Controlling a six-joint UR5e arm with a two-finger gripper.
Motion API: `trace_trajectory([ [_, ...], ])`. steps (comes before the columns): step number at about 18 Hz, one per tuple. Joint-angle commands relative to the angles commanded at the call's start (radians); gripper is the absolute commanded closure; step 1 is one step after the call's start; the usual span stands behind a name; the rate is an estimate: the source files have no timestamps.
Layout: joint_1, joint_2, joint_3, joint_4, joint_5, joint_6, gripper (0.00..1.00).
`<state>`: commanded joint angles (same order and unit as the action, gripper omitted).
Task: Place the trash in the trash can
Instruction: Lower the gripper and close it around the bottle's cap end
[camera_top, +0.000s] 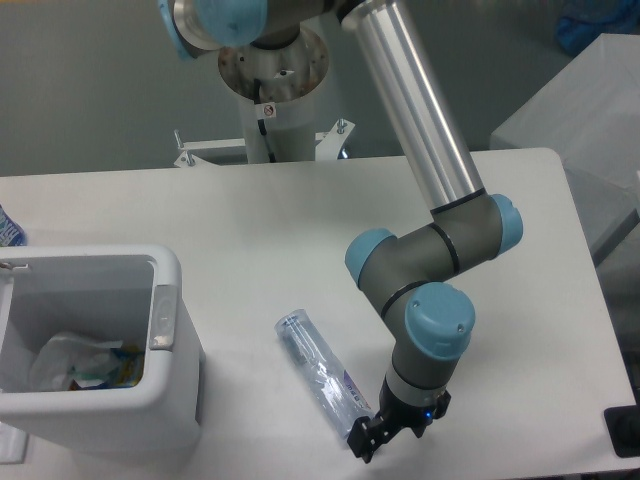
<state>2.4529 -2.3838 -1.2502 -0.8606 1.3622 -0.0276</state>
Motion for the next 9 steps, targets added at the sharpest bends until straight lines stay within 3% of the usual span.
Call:
trace_trajectory([
  [3,-0.006,0.0,-0.005,0.0,0.002,-0.002,0.14],
  [6,-0.011,0.002,-0.009,0.0,0.017,0.0,0.3],
  [9,-0.011,0.002,-0.014,-0.002,0.021,0.002,0.39],
])
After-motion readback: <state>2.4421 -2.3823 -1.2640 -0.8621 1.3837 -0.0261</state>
